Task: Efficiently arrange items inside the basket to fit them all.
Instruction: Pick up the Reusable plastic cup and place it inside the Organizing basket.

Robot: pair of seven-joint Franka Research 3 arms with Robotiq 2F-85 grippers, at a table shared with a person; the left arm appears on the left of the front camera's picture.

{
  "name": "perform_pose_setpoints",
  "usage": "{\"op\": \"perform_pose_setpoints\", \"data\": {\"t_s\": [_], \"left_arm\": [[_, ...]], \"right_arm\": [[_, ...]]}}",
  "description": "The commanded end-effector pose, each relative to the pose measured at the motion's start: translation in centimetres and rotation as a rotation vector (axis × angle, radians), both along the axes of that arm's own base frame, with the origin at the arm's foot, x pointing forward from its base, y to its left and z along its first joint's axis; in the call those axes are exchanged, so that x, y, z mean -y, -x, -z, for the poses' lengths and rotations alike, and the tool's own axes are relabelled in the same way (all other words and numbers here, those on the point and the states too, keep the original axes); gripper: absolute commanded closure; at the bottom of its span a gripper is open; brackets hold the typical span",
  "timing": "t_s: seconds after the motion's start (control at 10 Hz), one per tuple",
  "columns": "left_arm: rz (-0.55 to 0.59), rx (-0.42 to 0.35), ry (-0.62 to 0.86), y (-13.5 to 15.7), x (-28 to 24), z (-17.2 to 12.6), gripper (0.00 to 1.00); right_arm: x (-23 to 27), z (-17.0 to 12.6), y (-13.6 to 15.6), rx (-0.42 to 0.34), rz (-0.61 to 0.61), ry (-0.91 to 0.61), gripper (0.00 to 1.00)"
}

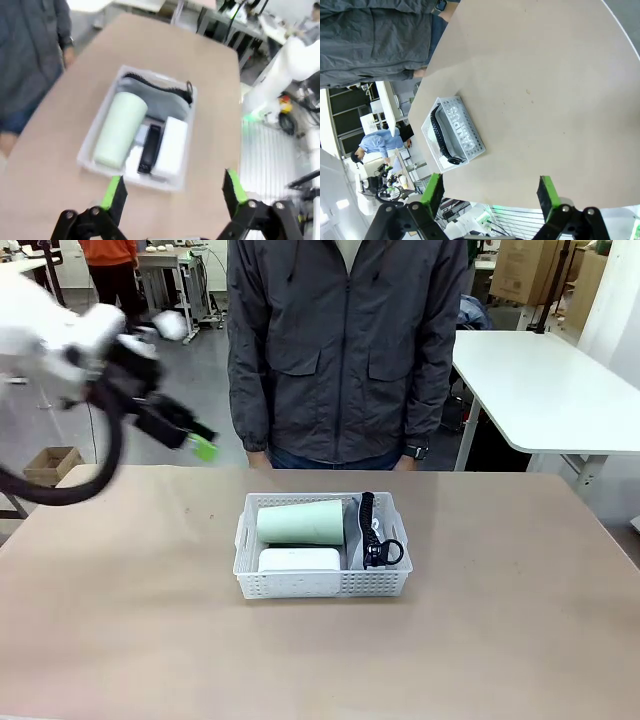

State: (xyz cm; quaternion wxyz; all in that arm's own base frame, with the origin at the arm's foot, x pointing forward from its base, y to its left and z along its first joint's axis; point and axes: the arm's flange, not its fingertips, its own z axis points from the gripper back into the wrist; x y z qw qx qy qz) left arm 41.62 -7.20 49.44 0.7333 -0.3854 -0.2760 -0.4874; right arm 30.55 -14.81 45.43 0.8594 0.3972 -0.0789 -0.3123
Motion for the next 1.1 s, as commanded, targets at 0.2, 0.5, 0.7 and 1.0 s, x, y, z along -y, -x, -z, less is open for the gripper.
{"op": "perform_pose_setpoints", "data": {"t_s": [0.2, 0.5, 0.7, 1.0], "left_arm": [[-0.32, -0.335, 0.343, 0.3, -16.7, 5.7, 0.0], [-0.475, -0.535, 0.54, -0.3, -24.8, 10.5, 0.0], [-0.442, -0.487, 0.452, 1.7, -24.8, 10.9, 0.0], [-0.442, -0.487, 0.452, 1.7, -24.8, 10.9, 0.0]], "right_arm": [[0.0, -0.1, 0.0, 0.008, -0.001, -0.006, 0.0], [0.0, -0.1, 0.0, 0.008, -0.001, -0.006, 0.0], [0.0, -0.1, 0.0, 0.008, -0.001, -0.006, 0.0], [0.0, -0.1, 0.0, 0.008, -0.001, -0.006, 0.0]]}}
